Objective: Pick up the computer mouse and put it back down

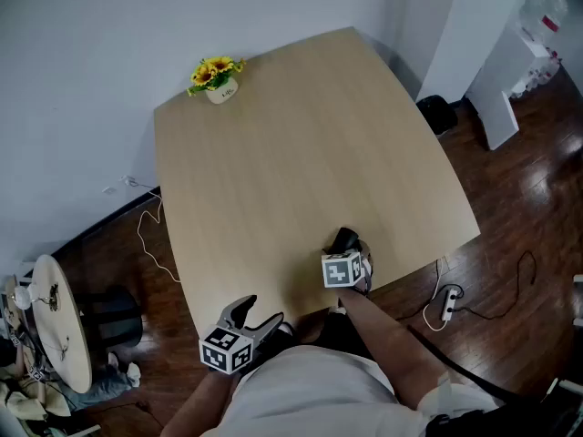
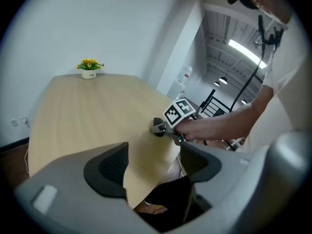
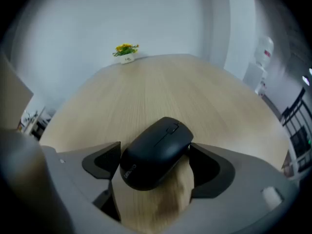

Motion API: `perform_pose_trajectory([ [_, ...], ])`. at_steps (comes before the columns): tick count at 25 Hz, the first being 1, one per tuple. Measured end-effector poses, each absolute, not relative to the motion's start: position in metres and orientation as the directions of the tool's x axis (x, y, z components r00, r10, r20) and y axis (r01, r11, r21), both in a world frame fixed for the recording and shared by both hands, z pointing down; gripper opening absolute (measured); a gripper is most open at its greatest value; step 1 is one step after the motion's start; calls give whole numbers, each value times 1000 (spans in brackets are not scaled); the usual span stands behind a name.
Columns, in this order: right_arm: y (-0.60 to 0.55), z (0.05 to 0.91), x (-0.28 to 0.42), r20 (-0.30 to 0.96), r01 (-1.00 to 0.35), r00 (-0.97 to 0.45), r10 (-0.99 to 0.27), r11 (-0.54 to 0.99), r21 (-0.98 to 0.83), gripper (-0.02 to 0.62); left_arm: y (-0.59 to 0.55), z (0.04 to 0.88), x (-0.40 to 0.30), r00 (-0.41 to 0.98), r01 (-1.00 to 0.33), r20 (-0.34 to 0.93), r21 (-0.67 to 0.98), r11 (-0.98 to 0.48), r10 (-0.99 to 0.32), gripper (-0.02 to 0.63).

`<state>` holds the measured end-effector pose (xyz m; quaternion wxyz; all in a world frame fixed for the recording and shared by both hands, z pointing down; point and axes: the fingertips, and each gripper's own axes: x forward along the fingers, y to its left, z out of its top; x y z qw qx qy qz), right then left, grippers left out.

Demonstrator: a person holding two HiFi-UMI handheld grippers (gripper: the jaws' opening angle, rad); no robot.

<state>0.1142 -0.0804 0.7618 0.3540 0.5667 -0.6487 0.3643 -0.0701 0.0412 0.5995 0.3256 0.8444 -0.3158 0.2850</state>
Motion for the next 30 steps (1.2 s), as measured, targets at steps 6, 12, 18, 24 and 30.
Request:
perform_pose_trajectory([
  [6,-86,765,120,871,-991,-104,-480,126,-49,325,26,597,-67,657,-696,677,375,-613,-332,308],
  [12,-84,753,129,864,-981,-100,-494,196,-1,275,11,582,-83,675,-683,642,357,-638,-363,308],
  [18,-77,739,134,855,-975,-105,-508,222,12,273,5,580,-104,697,-669,615,372,-644,-368,308],
  [24,-64,698,127,816,-981,-161,-556,181,-70,272,2,577,-115,715,-656,586,377,-654,-380,308],
  [30,-40,634,119,759,-974,-218,-614,188,-128,272,-9,570,-121,720,-661,553,360,-658,-420,310],
])
